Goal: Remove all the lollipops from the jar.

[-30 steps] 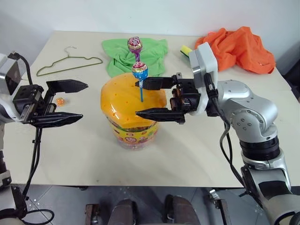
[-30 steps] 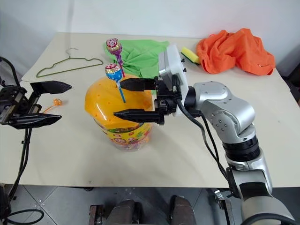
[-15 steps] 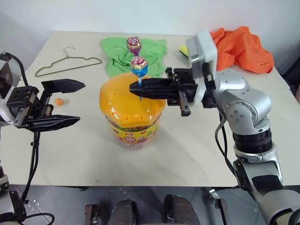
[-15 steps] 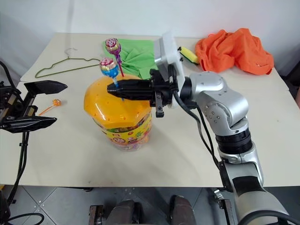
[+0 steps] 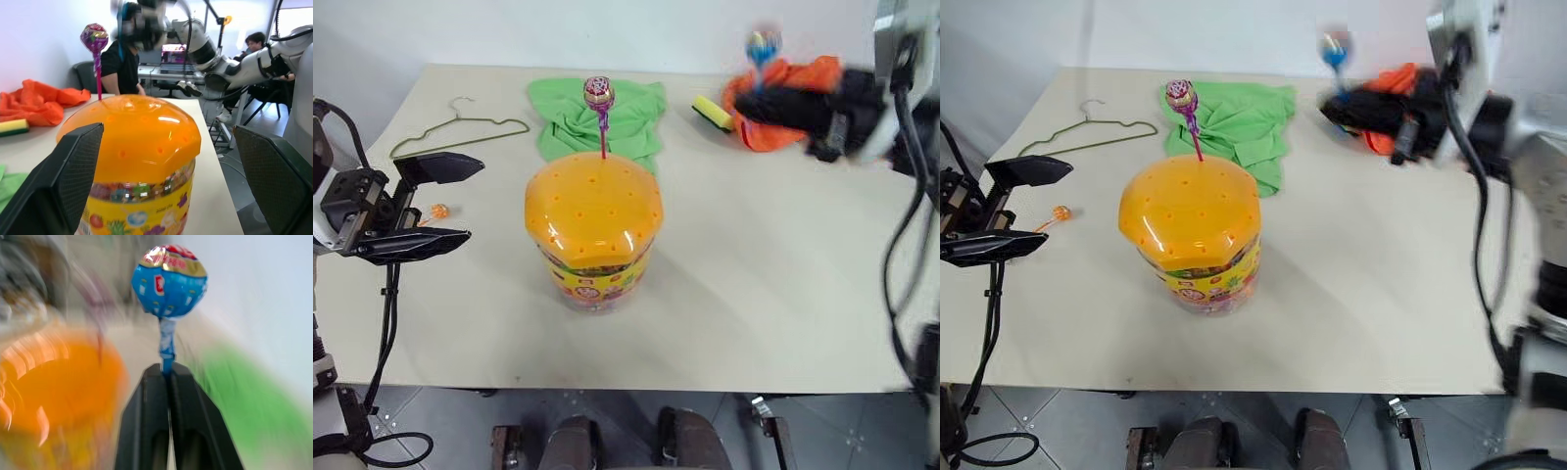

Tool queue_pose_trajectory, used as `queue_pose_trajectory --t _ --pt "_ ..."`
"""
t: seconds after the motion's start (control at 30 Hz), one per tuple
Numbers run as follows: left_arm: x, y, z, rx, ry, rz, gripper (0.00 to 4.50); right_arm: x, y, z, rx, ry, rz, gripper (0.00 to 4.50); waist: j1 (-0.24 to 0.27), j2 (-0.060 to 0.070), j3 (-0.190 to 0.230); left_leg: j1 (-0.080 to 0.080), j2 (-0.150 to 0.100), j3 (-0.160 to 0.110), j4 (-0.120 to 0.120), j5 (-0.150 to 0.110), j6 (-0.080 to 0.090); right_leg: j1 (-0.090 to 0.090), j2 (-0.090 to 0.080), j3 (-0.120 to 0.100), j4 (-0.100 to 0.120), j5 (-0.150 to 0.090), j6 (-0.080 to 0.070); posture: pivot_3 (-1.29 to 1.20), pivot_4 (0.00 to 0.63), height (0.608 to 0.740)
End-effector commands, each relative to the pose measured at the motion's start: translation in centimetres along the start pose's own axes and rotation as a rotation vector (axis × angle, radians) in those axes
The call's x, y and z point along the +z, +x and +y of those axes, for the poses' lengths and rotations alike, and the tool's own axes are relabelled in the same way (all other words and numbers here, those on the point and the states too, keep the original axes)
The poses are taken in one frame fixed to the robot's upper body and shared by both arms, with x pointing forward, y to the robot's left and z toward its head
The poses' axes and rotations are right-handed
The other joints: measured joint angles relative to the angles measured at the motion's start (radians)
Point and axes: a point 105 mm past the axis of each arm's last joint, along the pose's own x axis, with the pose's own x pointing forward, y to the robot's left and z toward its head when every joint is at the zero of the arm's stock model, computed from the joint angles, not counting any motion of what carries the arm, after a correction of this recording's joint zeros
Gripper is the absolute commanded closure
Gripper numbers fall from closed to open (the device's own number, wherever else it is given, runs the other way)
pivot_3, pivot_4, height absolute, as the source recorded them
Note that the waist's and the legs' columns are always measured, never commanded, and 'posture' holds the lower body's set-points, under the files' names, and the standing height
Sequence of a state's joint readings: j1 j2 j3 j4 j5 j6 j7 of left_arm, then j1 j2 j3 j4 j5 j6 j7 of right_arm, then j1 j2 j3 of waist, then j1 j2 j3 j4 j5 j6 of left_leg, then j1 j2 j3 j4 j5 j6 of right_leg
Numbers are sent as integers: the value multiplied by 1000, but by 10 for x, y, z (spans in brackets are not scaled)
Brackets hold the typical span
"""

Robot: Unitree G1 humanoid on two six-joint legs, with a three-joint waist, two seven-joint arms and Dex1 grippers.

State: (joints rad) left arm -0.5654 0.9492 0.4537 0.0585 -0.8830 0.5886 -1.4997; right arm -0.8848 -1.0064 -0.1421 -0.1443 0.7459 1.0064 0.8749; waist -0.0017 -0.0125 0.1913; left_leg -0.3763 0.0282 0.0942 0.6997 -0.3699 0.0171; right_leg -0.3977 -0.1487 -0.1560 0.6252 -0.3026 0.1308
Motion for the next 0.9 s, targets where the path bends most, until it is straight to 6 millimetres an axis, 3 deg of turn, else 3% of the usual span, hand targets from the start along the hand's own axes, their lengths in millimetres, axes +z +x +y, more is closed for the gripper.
queue_pose_trajectory --t 0.03,0.13,0.27,0.43,0.57,0.67,0.9 --pt "10 -1 -6 -30 35 -18 0 -34 -11 -19 -136 100 111 4483 -2 0 0 0 0 1 0 0 0 0 0 0 0 0 0 0 150 740" --pt "9 0 -5 -35 34 -26 0 -96 -21 -43 -286 214 308 4483 -8 1 0 1 1 5 0 0 0 0 0 1 -3 0 0 0 150 740" --pt "9 2 -6 -40 31 -29 0 -143 -29 -61 -414 313 434 4483 -5 2 1 1 1 5 0 0 0 0 0 1 -3 0 0 0 150 740" --pt "9 2 -6 -41 26 -28 0 -185 -34 -73 -515 404 533 4483 -6 2 1 1 1 5 0 0 0 0 0 1 -3 0 0 0 150 740" --pt "8 2 -7 -37 23 -26 0 -202 -36 -74 -546 448 550 4483 -4 2 1 1 1 5 0 0 0 0 0 1 -3 0 0 0 150 740" --pt "8 2 -8 -38 21 -28 0 -202 -37 -69 -534 453 525 3744 -1 2 1 1 1 4 0 0 0 0 0 1 -3 0 0 0 150 740" --pt "9 1 -7 -44 16 -28 0 -175 -43 -51 -471 397 426 1308 0 2 1 0 1 4 0 0 0 0 0 1 -3 0 0 0 150 740"
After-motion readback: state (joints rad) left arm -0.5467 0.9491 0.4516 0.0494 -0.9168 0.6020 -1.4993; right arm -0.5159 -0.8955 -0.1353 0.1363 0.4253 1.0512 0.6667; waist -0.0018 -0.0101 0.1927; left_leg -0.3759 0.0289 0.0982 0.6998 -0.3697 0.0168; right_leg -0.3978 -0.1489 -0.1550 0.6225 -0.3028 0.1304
